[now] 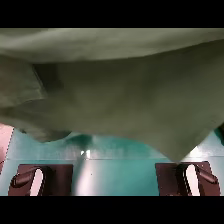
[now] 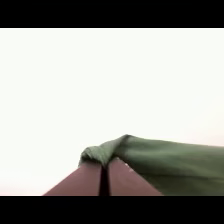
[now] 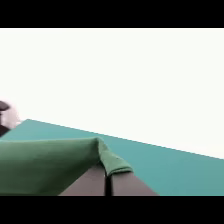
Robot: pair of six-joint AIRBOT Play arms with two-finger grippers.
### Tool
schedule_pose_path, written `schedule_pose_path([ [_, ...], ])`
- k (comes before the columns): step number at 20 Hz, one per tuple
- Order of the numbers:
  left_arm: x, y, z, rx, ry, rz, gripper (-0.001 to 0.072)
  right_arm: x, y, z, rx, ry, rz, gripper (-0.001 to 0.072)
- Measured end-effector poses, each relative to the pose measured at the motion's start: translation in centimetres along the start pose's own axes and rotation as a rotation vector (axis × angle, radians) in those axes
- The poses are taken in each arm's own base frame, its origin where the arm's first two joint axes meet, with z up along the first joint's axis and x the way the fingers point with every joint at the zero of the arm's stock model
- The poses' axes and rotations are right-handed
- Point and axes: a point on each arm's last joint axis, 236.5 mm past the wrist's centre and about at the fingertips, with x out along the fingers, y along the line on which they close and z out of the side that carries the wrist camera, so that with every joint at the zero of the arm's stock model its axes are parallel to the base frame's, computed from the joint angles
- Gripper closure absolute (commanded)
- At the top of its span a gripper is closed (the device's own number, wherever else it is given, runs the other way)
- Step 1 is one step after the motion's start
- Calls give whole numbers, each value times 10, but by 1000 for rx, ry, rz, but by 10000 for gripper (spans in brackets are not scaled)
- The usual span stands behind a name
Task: Fold the shirts.
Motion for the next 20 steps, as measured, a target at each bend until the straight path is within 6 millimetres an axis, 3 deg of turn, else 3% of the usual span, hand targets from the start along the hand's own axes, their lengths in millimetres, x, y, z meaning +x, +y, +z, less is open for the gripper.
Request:
schedule_pose_path([
  [2,9,-3,-17,-17,59,-31,677,9,-12,-12,33,24,-6,687],
  [5,37,-11,-81,-118,226,-116,677,35,-49,-64,156,135,-16,688],
  [7,57,-16,-138,-219,348,-169,677,57,-73,-114,248,236,-2,688],
  [10,84,-24,-244,-370,518,-231,677,93,-102,-200,364,382,18,688],
  [14,106,-37,-363,-509,615,-283,677,138,-127,-301,453,521,4,687],
  [17,124,-36,-419,-574,608,-280,677,171,-134,-349,467,592,6,687],
  [20,141,-29,-450,-624,568,-254,677,203,-136,-374,459,634,33,688],
])
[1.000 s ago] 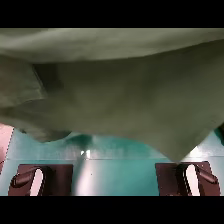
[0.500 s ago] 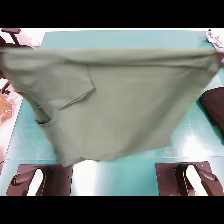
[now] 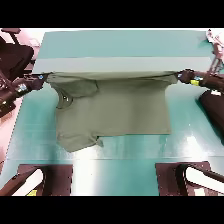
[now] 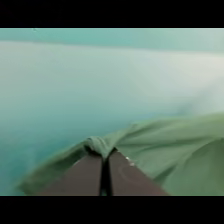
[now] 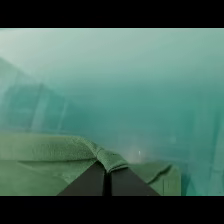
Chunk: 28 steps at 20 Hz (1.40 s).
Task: Fold the shirts.
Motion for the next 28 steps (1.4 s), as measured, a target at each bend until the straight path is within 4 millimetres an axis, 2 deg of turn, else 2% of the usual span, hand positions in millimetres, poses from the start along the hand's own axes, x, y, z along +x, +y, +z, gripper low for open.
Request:
schedule_pose_path([
  [4,14,14,-28,22,57,-11,677,30,-10,-8,6,70,28,688],
  [9,9,21,-86,82,284,-15,677,42,-18,-45,66,213,103,688],
  [11,5,24,-101,102,349,-12,677,43,-21,-59,95,267,129,688],
  [16,0,29,-121,121,429,-5,678,43,-31,-89,128,379,132,688],
  [20,2,32,-136,105,475,-13,677,43,-36,-96,130,401,120,688],
  [28,17,14,-176,98,581,-68,677,51,-43,-118,179,466,132,687],
])
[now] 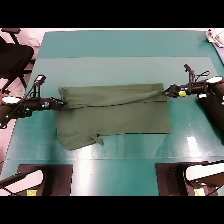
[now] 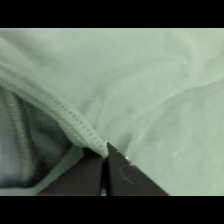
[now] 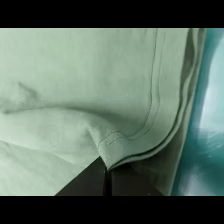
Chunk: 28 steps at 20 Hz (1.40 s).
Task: Fold the shirts.
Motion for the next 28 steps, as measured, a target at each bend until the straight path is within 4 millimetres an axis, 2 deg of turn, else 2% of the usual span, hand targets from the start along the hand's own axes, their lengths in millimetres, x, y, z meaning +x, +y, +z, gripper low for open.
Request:
schedule_pose_path([
  [3,3,-2,-3,-5,14,-3,676,2,2,-5,6,21,16,672],
  [4,3,-4,-4,-12,20,-11,675,1,3,-7,8,28,23,542],
  [5,3,-6,-4,-22,24,-17,673,1,5,-9,9,38,30,251],
  [6,1,-7,-4,-36,31,-26,445,1,7,-11,8,47,37,190],
  [7,-2,-7,-4,-52,37,-34,203,-1,8,-12,6,49,42,190],
  [10,-21,0,0,-122,40,-56,197,-18,11,-6,-4,18,35,190],
  [14,-64,12,8,-160,4,-19,197,-67,13,8,-24,-78,-7,190],
  [16,-86,11,2,-140,34,24,196,-94,10,5,-17,-97,-48,190],
  [19,-111,-3,-20,-154,104,69,195,-123,14,-11,18,-75,-89,190],
  [21,-118,-17,-39,-197,151,66,152,-134,17,-25,53,-40,-108,190],
  [22,-119,-23,-51,-227,184,58,97,-138,17,-32,75,-21,-121,190],
  [24,-117,-29,-78,-288,248,54,97,-139,16,-48,116,8,-139,190],
  [25,-114,-32,-92,-320,276,50,35,-137,15,-58,136,23,-141,190],
  [26,-111,-35,-103,-347,296,44,2,-132,13,-69,163,41,-144,188],
  [28,-106,-37,-122,-397,331,45,2,-122,12,-93,204,79,-135,182],
])
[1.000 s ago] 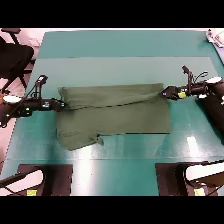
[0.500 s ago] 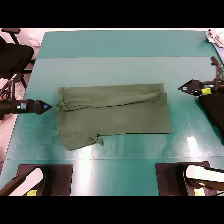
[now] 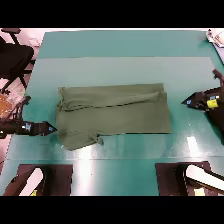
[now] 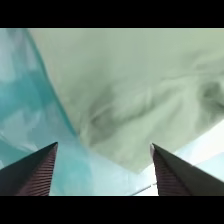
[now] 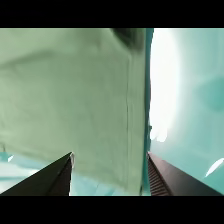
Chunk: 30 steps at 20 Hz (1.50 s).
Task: Fold the shirts.
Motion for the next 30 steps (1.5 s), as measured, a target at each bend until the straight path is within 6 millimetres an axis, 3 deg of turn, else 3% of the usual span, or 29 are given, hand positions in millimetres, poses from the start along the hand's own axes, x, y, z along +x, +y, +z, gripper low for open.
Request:
schedule_pose_path([
  [4,15,9,-9,-78,-3,14,22,20,-10,-26,47,18,-9,182],
  [11,44,4,-12,-75,-12,14,23,28,-15,-34,60,-2,-22,182],
  [12,46,2,-12,-69,-12,10,116,28,-16,-34,61,-5,-24,183],
  [13,48,1,-12,-66,-11,12,333,29,-16,-34,60,-6,-25,182],
  [14,50,3,-12,-62,-14,21,469,29,-16,-34,61,-6,-25,183],
  [16,52,2,-10,-60,-20,22,677,29,-16,-35,61,-5,-24,183],
  [19,53,2,-8,-57,-29,27,677,29,-17,-36,60,2,-29,183],
  [24,50,1,0,-46,-49,32,677,32,-30,-58,86,101,-71,183],
  [30,48,1,2,-40,-54,33,677,52,-42,-84,177,277,-28,192],
])
